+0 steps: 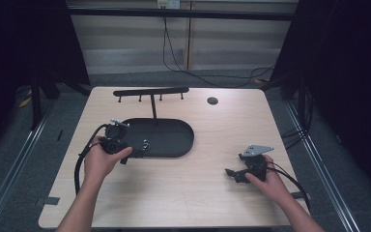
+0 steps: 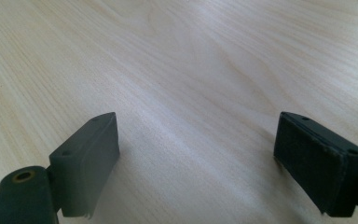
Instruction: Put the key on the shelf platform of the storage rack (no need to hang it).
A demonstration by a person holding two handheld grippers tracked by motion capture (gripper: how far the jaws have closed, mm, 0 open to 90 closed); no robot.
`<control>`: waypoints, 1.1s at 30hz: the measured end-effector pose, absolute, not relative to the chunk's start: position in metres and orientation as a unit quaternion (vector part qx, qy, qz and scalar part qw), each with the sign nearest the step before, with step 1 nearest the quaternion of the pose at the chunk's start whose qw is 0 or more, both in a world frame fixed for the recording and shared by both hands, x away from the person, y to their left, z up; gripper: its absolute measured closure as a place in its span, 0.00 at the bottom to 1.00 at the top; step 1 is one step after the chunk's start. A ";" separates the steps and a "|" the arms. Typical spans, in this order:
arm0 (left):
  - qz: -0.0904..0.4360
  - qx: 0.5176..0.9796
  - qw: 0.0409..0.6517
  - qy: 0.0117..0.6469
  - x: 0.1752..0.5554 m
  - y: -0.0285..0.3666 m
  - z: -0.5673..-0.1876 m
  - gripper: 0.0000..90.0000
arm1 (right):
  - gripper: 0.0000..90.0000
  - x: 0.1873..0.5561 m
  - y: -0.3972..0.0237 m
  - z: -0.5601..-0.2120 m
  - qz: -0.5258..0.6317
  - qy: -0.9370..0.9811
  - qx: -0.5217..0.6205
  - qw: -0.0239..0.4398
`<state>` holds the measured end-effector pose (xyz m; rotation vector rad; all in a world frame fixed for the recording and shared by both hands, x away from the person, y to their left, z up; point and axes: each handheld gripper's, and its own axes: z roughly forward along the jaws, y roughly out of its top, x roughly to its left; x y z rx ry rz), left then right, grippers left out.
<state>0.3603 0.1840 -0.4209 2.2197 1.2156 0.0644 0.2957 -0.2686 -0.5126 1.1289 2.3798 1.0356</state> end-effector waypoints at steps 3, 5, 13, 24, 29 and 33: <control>0.022 0.837 0.302 0.455 0.358 0.184 -0.422 0.19 | 0.15 0.296 -0.269 -0.513 0.362 0.831 0.393 0.155; 0.019 0.839 0.303 0.452 0.356 0.184 -0.424 0.18 | 0.15 0.296 -0.269 -0.513 0.362 0.831 0.394 0.155; 0.012 0.843 0.299 0.447 0.349 0.186 -0.426 0.19 | 0.15 0.296 -0.269 -0.513 0.362 0.831 0.394 0.155; 0.001 0.853 0.284 0.437 0.339 0.185 -0.437 0.19 | 0.15 0.296 -0.269 -0.513 0.362 0.831 0.394 0.155; -0.003 0.858 0.283 0.429 0.334 0.183 -0.443 0.20 | 0.15 0.296 -0.269 -0.513 0.362 0.831 0.394 0.155; -0.003 0.861 0.283 0.423 0.329 0.182 -0.448 0.20 | 0.15 0.296 -0.269 -0.513 0.362 0.831 0.394 0.155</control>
